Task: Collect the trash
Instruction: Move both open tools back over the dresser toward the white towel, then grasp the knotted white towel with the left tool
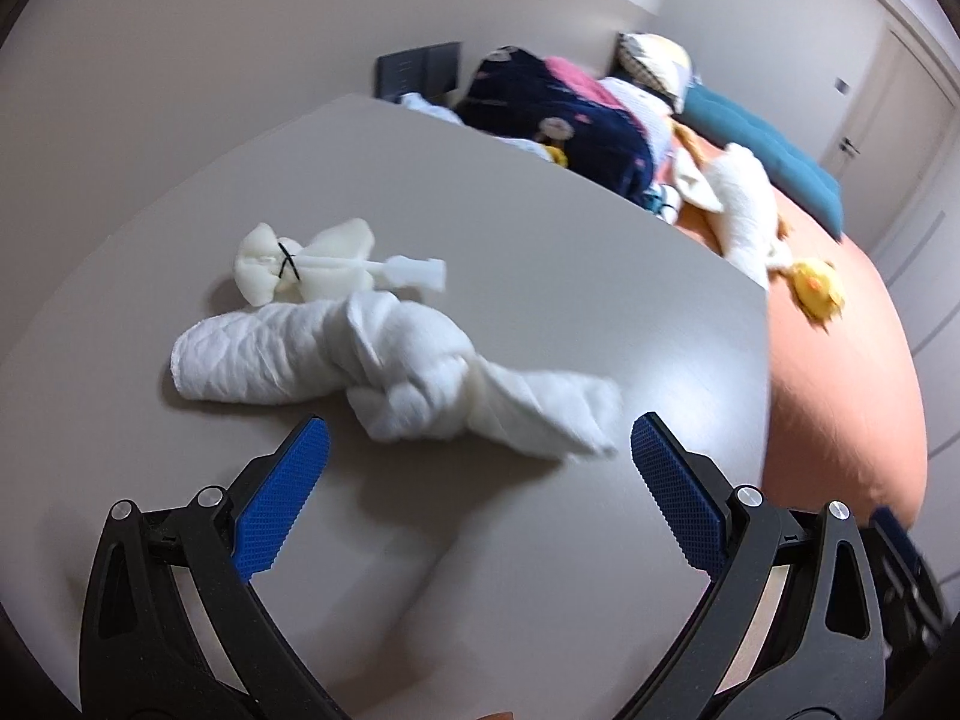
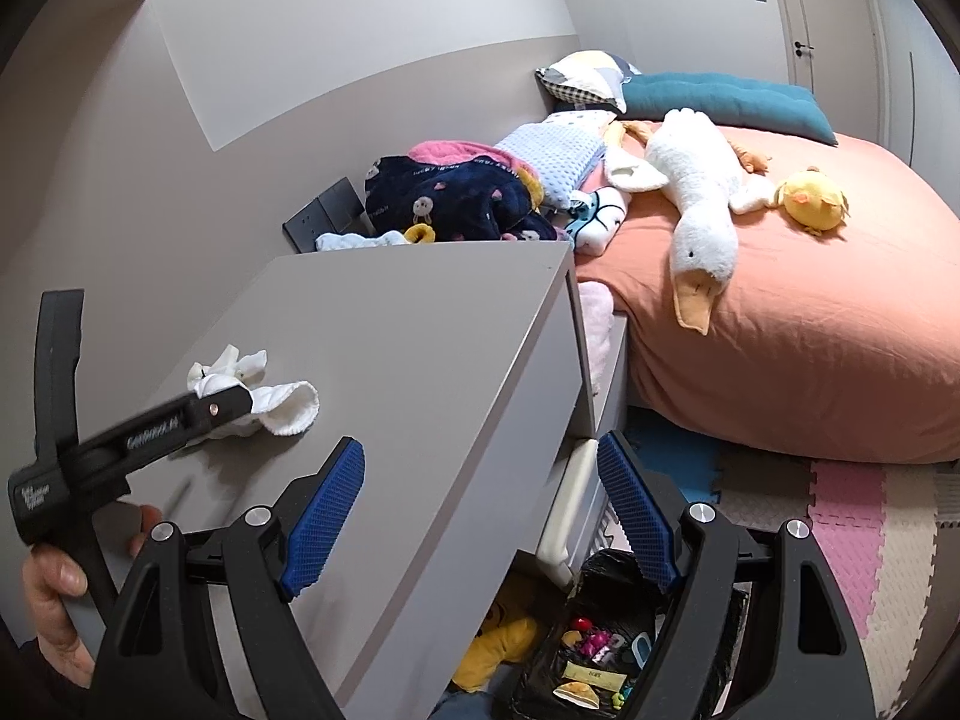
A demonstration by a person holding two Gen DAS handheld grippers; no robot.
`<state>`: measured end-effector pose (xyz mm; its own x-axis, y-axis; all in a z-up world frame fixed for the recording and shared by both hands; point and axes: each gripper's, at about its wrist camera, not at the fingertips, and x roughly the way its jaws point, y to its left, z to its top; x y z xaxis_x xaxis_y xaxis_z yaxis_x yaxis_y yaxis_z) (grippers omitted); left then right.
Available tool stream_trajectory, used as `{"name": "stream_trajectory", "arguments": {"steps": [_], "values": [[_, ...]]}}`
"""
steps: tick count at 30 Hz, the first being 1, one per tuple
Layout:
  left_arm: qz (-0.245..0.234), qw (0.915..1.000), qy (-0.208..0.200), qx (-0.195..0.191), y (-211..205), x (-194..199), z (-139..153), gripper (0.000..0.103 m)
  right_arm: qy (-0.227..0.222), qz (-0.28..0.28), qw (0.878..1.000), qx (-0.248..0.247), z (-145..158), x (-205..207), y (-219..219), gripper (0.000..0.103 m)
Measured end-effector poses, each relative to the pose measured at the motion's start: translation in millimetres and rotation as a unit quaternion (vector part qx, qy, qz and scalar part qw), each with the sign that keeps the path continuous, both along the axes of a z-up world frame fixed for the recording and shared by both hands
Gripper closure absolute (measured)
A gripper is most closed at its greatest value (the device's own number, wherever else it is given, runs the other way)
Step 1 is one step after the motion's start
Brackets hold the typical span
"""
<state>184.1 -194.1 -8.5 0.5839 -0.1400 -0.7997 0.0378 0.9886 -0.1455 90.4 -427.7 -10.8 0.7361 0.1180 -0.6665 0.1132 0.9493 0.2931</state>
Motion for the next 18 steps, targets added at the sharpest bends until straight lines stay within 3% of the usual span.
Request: {"name": "stream_trajectory", "arguments": {"steps": [11,18], "values": [[0.051,0.9984,0.023,0.002,13,35,-19,0.006,0.001,0.016,1.0,-0.004,-4,29,14,0.023],[0.062,0.9978,0.025,-0.005,21,42,-24,0.022,0.0,0.031,0.999,-0.009,-4,41,31,0.023]]}}
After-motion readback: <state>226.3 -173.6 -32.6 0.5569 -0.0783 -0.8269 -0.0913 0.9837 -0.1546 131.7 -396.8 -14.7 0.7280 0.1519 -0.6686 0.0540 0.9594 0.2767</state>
